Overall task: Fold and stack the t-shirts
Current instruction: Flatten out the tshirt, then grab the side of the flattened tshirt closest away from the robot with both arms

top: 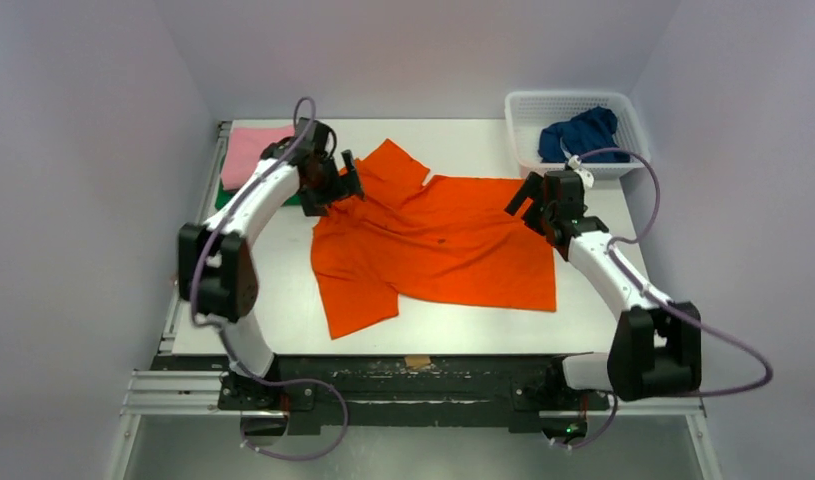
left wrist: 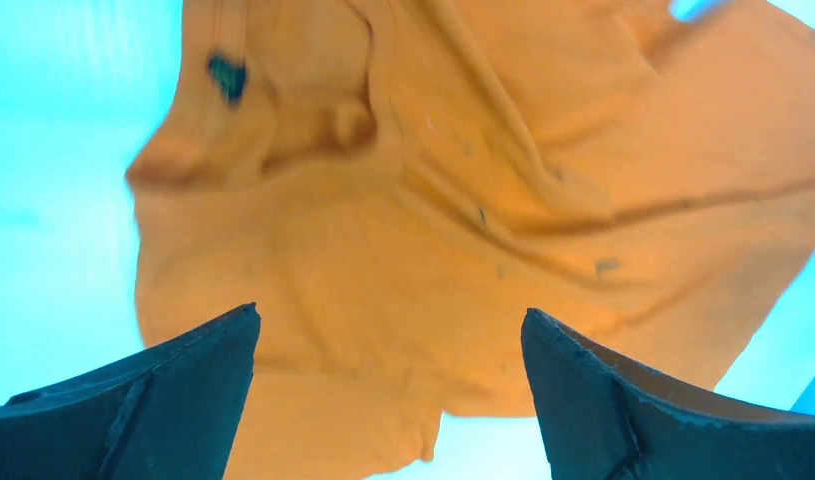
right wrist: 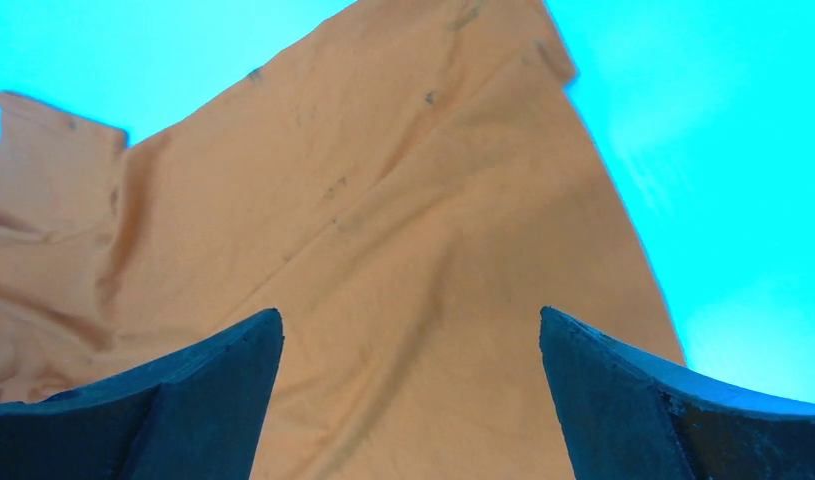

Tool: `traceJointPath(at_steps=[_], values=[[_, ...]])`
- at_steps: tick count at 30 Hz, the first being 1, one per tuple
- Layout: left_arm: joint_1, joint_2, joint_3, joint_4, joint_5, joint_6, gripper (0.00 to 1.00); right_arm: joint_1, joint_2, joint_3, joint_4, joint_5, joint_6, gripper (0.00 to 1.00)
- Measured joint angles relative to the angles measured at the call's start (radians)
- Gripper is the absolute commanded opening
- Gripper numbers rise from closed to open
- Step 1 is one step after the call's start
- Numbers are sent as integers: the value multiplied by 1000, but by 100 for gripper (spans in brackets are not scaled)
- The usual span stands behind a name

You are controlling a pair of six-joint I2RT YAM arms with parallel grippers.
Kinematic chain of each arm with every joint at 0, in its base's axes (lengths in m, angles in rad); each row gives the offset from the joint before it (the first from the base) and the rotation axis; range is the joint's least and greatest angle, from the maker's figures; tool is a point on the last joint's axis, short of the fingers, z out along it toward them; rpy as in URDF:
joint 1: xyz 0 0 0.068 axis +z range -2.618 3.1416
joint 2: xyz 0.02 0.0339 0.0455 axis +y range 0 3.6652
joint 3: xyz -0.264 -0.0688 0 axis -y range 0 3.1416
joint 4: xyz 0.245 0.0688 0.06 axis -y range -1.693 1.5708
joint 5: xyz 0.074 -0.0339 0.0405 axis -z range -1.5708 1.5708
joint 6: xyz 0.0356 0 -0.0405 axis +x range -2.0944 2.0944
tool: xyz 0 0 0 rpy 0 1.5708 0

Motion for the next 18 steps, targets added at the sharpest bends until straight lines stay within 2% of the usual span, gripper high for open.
traceJointPath(at_steps=[4,7,10,12,16,18], values=[[-99,-451,-334,81,-75,-10,100,0,-241,-135,-37,53,43,99],[-192,-678,-555,120,-124,-49,100,0,-328,-204,-65,76,57,99],[-226,-781,-791,122,-158,-108,100,-1,-404,-280,-99,89,68,99],[-243,-787,-880,97,-180,-137,100,0,-447,-323,-109,96,79,99],[-313,-849,-1020,25,-225,-208,87,0,-520,-374,-123,117,92,99],[-337,-880,-1058,23,-226,-230,77,-1,-550,-384,-134,133,98,99]])
